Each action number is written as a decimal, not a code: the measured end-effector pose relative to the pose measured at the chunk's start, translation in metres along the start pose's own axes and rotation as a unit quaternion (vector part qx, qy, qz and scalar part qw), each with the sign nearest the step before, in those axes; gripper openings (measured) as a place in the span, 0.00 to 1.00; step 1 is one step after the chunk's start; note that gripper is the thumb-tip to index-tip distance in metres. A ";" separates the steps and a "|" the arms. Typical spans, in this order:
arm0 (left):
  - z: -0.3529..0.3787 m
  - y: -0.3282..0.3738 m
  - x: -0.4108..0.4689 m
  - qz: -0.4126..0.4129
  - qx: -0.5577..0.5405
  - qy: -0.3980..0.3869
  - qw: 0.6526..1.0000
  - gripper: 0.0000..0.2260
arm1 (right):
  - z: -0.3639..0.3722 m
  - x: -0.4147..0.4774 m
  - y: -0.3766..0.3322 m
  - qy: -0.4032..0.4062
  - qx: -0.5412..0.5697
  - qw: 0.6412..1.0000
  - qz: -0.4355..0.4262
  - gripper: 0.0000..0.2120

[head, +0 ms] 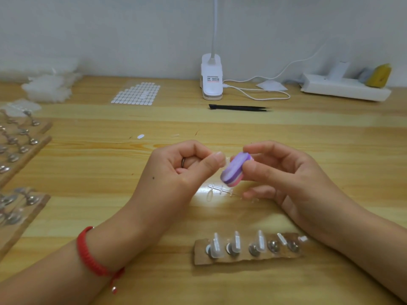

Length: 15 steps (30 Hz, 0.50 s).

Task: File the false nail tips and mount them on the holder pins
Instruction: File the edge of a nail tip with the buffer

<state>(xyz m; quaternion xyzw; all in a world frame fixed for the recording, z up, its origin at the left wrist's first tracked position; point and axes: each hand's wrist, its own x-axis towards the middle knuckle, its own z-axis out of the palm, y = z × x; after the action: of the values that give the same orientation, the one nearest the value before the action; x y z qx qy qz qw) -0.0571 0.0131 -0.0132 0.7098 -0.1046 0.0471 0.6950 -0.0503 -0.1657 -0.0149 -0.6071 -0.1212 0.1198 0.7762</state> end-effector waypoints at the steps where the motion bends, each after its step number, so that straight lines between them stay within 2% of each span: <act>1: 0.001 0.000 0.000 0.005 0.010 -0.006 1.000 0.13 | 0.001 0.000 0.001 -0.007 -0.020 1.000 -0.004 0.13; 3: 0.001 0.000 -0.001 0.011 0.021 -0.013 1.000 0.13 | 0.002 0.000 0.002 -0.009 -0.038 0.999 -0.012 0.12; 8: 0.000 0.000 -0.001 0.005 0.015 0.003 1.000 0.15 | -0.003 0.002 0.000 0.045 0.053 0.998 -0.003 0.12; 12: 0.000 0.000 0.000 0.001 0.000 0.020 1.000 0.13 | 0.003 -0.002 0.001 -0.012 -0.048 0.999 -0.013 0.12; 15: 0.001 0.001 0.000 0.000 0.003 0.008 1.000 0.13 | 0.003 -0.001 0.000 0.017 -0.003 1.000 -0.014 0.11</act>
<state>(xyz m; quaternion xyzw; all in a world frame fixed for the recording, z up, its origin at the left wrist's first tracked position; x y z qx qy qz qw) -0.0576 0.0121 -0.0126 0.7115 -0.0987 0.0530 0.6937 -0.0519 -0.1634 -0.0141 -0.6097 -0.1168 0.0984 0.7778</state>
